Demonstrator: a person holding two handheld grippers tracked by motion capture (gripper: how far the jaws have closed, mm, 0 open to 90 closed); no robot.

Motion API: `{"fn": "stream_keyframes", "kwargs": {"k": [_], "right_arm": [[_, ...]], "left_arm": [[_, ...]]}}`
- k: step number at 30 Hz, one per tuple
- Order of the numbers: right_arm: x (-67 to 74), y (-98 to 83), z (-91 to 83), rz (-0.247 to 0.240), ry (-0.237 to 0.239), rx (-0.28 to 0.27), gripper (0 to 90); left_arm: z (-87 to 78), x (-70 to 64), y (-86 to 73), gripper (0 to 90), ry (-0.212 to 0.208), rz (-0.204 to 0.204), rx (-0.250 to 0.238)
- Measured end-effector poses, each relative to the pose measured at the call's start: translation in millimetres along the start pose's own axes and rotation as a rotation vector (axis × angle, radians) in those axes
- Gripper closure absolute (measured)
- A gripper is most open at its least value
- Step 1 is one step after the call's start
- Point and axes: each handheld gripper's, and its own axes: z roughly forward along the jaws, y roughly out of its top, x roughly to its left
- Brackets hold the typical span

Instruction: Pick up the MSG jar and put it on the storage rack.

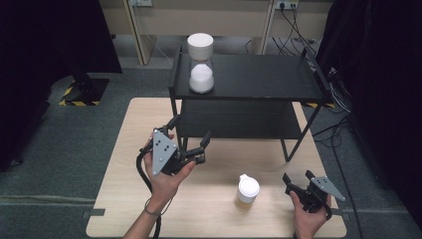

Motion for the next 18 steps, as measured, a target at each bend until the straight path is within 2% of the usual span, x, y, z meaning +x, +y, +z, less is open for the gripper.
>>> {"fn": "stream_keyframes", "kwargs": {"k": [7,16,18], "right_arm": [[0.4,0.1,0.0,-0.002,-0.002,0.000,7.4],[0.6,0.0,0.0,-0.003,-0.002,0.000,7.4],[0.7,0.1,0.1,-0.003,-0.002,0.001,7.4]], "left_arm": [[-15.1,-1.4,-25.5,7.1,-0.023,-0.030,0.047],[-30.1,-5.3,-53.6,7.2,-0.009,-0.047,0.080],[-33.2,-6.3,-60.8,7.2,-0.008,-0.063,0.084]]}}
